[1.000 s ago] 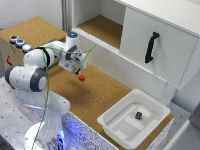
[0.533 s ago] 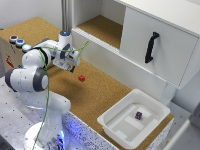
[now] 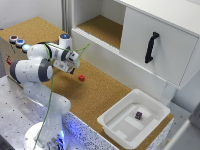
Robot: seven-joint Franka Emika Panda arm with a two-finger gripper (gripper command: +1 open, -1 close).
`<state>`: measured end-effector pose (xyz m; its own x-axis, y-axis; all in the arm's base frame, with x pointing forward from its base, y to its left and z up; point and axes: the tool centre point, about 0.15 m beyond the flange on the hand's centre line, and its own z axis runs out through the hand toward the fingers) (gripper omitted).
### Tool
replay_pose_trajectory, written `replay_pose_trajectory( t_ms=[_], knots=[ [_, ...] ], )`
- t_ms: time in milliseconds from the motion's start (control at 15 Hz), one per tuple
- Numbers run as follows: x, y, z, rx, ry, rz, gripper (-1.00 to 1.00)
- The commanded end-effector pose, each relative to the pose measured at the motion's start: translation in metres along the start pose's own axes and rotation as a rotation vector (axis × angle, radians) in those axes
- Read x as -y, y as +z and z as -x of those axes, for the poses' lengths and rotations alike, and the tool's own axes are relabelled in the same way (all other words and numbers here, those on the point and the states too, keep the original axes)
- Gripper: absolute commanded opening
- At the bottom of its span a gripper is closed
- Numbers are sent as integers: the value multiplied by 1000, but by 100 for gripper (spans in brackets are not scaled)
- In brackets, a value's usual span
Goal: Push the pink block to the right
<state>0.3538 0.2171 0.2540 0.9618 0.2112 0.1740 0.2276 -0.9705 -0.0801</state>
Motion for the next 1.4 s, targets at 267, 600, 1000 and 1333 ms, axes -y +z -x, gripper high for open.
replay_pose_trajectory(
  t_ms=[267,600,1000,1333],
  knots=[
    [-50,30,-26,78,61,-16,-100],
    [-86,32,-38,84,116,26,-100],
    [-116,25,-30,79,194,46,-100],
    [-143,17,-27,62,234,94,-100]
  ],
)
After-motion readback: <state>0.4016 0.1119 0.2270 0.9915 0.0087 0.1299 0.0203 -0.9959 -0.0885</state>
